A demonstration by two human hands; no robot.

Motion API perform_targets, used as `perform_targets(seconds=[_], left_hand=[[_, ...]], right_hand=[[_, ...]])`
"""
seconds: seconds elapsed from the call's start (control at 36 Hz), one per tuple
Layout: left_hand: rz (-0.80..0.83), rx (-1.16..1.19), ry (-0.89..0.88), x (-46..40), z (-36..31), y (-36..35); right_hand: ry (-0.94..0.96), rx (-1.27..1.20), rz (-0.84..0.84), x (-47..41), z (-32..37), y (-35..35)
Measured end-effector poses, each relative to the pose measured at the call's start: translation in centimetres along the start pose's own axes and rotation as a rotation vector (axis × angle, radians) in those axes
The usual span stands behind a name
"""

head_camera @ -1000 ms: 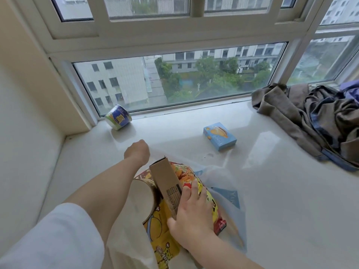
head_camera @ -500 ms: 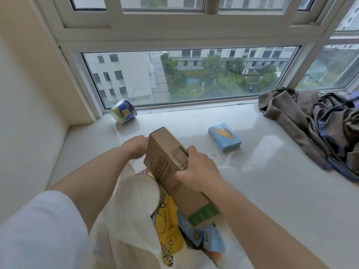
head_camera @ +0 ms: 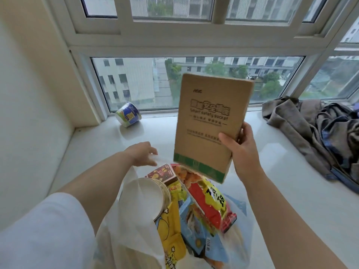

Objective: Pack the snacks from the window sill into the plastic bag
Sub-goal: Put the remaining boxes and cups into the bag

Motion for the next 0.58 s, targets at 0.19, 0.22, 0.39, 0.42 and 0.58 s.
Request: perform_targets(seconds=[0.19, 0.22, 0.39, 0.42, 0.58], left_hand=[[-0.147, 0.222, 0.066, 0.1, 0.1, 1.3], [-0.164, 0.246, 0.093, 0.2, 0.2, 1.6], [-0.207, 0.337, 0.152, 0.2, -0.1, 3.0], [-0.208, 0.353, 0.163, 0.3, -0.2, 3.1], [-0.248, 0.448, 0.219, 0.8, -0.4, 3.9]], right_hand=[[0.098, 0.196, -0.038, 0.0, -0.9, 0.8], [0.106, 0.244, -0.009, 0.2, -1.2, 0.7], [0.137, 0.453, 0.189, 2.4, -5.2, -1.6], [0.142, 0.44, 0.202, 2.7, -5.5, -1.9], [0.184, 0.305, 0.183, 3.2, -4.8, -2.1]])
Point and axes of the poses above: each hand's wrist, its own x-axis away from the middle knuckle, its own y-axis out of the back of the hand, z = x × y, the point moved 7 cm from there along -x, towards the middle knuckle, and after that the axes turned 15 degrees about x, right-handed, at the moved point
